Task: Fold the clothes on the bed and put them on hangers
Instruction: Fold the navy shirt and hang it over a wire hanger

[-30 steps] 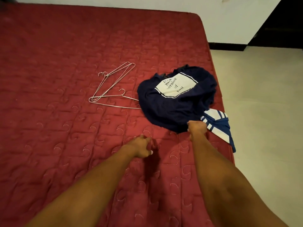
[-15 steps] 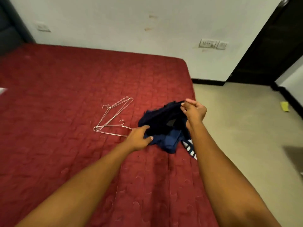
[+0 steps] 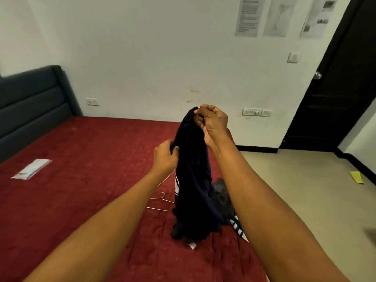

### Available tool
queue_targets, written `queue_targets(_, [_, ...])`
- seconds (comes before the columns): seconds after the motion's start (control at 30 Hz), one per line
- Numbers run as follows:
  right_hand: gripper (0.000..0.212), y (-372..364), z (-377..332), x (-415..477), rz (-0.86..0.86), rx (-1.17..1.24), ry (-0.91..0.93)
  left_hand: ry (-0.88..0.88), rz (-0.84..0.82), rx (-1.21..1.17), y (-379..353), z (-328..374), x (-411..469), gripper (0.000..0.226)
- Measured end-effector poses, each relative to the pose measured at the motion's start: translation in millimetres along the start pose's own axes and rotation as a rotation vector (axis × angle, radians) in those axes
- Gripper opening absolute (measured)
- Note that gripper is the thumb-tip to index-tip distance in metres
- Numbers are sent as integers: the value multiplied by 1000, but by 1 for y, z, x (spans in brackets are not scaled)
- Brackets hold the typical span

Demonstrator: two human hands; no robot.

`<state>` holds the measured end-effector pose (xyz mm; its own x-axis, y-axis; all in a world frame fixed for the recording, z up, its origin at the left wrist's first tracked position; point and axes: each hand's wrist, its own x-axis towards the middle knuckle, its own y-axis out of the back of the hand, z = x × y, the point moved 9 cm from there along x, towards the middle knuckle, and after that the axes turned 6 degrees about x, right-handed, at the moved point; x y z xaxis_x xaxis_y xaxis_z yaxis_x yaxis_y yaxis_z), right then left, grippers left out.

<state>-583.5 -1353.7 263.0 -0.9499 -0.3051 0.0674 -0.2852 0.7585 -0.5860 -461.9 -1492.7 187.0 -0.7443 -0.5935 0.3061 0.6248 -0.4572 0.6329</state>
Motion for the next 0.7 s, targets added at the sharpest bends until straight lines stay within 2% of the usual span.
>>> queue_targets(0.07, [14, -14, -1, -3, -23, -212, 92, 75, 21, -55, 35, -14, 7, 13])
queue_targets(0.17, [32, -50, 18, -18, -176, -584, 139, 106, 18, -187, 90, -19, 13, 22])
queue_targets(0.23, [29, -84, 46, -35, -377, -695, 66, 143, 58, -333, 134, -15, 18, 25])
queue_targets(0.3, [13, -121, 77, -65, -627, -815, 28, 157, 78, -476, 176, -6, 21, 25])
queue_targets(0.37, [24, -151, 102, -92, -779, -892, 20, 142, 45, -503, 214, 3, 16, 25])
queue_targets(0.47, [32, -200, 121, -126, -768, -889, 33, 112, 44, -329, 283, -7, -2, 29])
queue_targets(0.53, [38, -234, 128, -145, -798, -880, 56, 79, 85, -78, 330, -23, -18, 38])
queue_targets(0.57, [38, -260, 136, -163, -865, -883, 65, 59, 110, 78, 360, -37, -30, 44])
queue_targets(0.67, [23, -321, 157, -209, -1015, -838, 85, 21, 7, 431, 420, -79, -66, 65])
queue_targets(0.7, [25, -337, 159, -220, -1034, -815, 99, 32, -51, 520, 435, -97, -78, 72])
